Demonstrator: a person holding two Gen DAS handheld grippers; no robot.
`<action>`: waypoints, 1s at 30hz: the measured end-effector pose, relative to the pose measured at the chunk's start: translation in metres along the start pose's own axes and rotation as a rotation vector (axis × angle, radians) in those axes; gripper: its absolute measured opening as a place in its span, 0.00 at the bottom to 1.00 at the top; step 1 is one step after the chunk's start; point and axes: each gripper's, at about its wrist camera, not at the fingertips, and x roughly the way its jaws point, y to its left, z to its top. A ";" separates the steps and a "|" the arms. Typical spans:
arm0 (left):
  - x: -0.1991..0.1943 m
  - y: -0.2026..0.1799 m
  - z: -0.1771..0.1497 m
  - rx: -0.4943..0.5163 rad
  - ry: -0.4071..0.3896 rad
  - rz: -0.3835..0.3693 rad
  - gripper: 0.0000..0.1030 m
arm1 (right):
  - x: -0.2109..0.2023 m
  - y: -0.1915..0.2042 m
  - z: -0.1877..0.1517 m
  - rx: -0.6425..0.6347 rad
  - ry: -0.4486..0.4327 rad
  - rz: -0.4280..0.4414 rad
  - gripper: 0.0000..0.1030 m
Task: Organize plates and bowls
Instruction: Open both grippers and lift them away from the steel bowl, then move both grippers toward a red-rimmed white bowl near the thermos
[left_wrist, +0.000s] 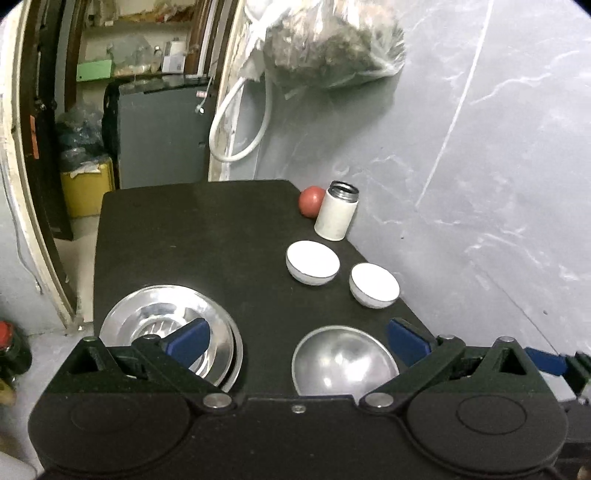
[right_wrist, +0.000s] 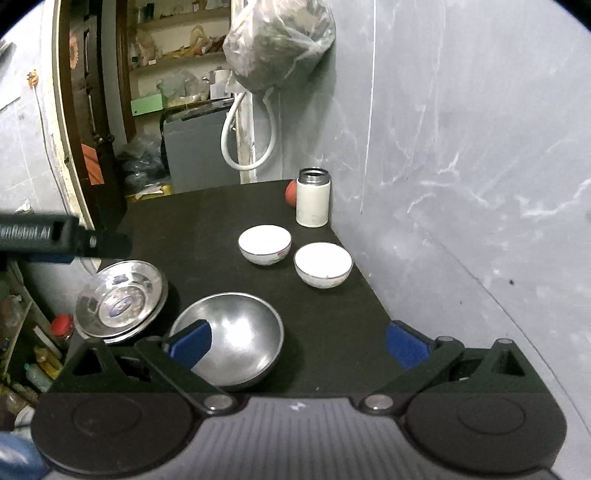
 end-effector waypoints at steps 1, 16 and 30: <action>-0.007 0.002 -0.007 -0.002 -0.011 -0.001 0.99 | -0.006 0.005 -0.002 -0.002 -0.007 -0.008 1.00; -0.077 0.073 -0.041 -0.057 -0.061 0.100 0.99 | -0.023 0.088 -0.008 -0.093 -0.016 0.031 1.00; -0.060 0.090 -0.038 -0.155 -0.073 0.139 0.99 | -0.015 0.084 -0.004 -0.062 -0.029 0.018 1.00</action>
